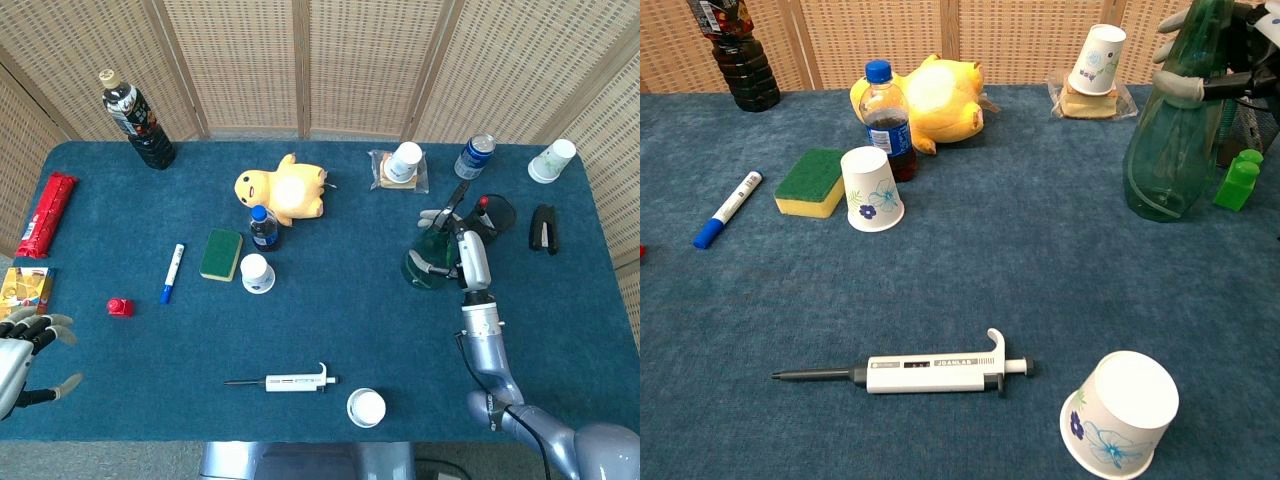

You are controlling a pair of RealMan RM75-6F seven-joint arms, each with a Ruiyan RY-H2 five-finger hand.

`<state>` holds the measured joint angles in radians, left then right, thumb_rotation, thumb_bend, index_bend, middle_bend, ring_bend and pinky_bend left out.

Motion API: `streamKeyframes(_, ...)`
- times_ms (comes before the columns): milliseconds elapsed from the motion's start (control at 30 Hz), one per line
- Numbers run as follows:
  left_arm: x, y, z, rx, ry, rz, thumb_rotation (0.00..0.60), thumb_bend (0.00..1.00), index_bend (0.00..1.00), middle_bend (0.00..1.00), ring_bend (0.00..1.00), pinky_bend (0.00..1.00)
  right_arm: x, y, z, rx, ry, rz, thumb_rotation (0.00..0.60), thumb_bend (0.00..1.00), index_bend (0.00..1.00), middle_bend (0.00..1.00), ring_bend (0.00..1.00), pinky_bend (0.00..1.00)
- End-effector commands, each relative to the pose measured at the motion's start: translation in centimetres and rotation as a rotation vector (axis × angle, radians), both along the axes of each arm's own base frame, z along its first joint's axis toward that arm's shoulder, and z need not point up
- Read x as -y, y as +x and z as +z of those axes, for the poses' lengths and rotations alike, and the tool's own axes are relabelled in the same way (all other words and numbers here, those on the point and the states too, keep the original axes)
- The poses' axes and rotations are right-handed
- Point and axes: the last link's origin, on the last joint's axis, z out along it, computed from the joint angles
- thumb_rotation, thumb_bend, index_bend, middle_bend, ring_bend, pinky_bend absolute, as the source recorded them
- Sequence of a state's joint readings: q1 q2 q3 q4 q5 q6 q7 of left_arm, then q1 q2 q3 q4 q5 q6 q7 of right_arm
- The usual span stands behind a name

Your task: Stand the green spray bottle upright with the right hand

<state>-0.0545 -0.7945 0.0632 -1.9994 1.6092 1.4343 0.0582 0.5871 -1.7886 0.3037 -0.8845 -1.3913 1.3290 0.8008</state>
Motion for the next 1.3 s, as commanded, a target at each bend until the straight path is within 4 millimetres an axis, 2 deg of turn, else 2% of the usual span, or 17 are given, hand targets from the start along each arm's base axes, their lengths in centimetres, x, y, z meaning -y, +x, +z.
streamKeyframes(33,-0.01,0.00,0.00,0.000,0.000,0.000,0.529,0.24,0.42,0.32,0.28,0.16,0.00,-0.02,0.22,0.003,-0.004,-0.001,0.553,0.27,0.29,0.42,0.25,0.28)
streamKeyframes(600,-0.10,0.06,-0.06,0.003,-0.001,-0.007,0.522,0.24,0.42,0.32,0.28,0.16,-0.23,0.19,0.57,-0.014,0.006,0.014,0.453,0.27,0.25,0.40,0.24,0.28)
streamKeyframes(867,-0.12,0.10,-0.08,0.003,-0.002,-0.010,0.526,0.24,0.42,0.32,0.28,0.16,-0.29,0.16,0.63,-0.022,0.019,0.020,0.334,0.29,0.22,0.38,0.22,0.26)
streamKeyframes(1167,-0.15,0.11,-0.08,0.002,-0.001,-0.011,0.525,0.24,0.42,0.32,0.28,0.16,-0.10,0.27,0.59,-0.034,0.044,0.019,0.310,0.29,0.18,0.35,0.19,0.22)
streamKeyframes(1300,-0.17,0.11,-0.04,0.002,0.001,-0.012,0.521,0.24,0.42,0.32,0.28,0.16,-0.08,0.30,0.60,-0.038,0.050,0.019,0.259,0.29,0.16,0.34,0.17,0.21)
